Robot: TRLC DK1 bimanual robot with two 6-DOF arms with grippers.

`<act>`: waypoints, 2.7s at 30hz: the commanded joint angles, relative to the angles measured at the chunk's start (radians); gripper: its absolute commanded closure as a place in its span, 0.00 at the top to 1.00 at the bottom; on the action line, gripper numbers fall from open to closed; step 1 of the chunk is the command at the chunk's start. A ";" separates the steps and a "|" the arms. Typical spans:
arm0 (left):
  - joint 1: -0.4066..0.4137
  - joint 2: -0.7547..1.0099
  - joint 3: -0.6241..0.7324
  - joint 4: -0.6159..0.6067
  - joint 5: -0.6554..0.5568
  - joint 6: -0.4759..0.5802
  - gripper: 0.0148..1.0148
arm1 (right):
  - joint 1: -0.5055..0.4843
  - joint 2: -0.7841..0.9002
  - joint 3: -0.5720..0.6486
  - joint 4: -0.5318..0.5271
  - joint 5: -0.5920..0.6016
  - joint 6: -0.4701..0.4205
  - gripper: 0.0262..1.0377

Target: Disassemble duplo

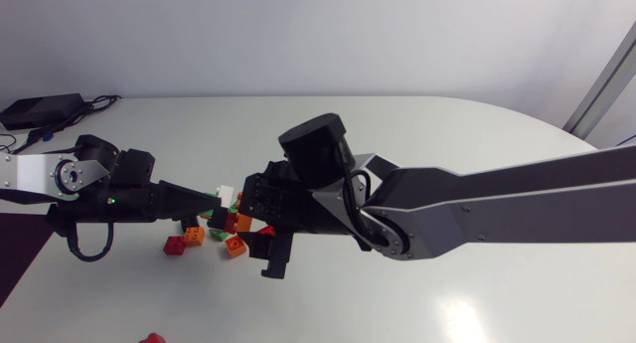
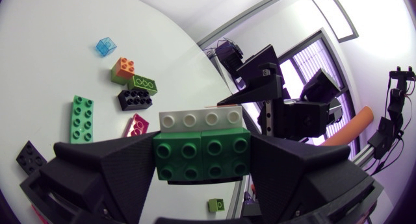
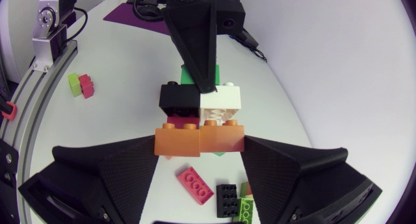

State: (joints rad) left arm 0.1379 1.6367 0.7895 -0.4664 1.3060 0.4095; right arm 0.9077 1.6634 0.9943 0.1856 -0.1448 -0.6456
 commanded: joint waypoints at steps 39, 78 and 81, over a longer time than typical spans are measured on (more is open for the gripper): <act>0.049 -0.041 -0.003 -0.003 0.041 0.063 0.27 | -0.086 0.084 0.101 -0.195 0.037 0.023 0.96; 0.054 -0.061 -0.004 -0.058 0.101 0.068 0.24 | 0.076 0.111 -0.017 0.138 0.008 0.063 0.60; 0.055 -0.061 -0.004 -0.060 0.107 0.068 0.24 | 0.074 0.113 -0.022 0.147 0.008 0.057 0.58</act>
State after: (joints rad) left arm 0.1864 1.5929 0.7891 -0.5209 1.3785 0.4534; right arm 0.9752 1.7592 1.0069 0.3248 -0.1295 -0.5842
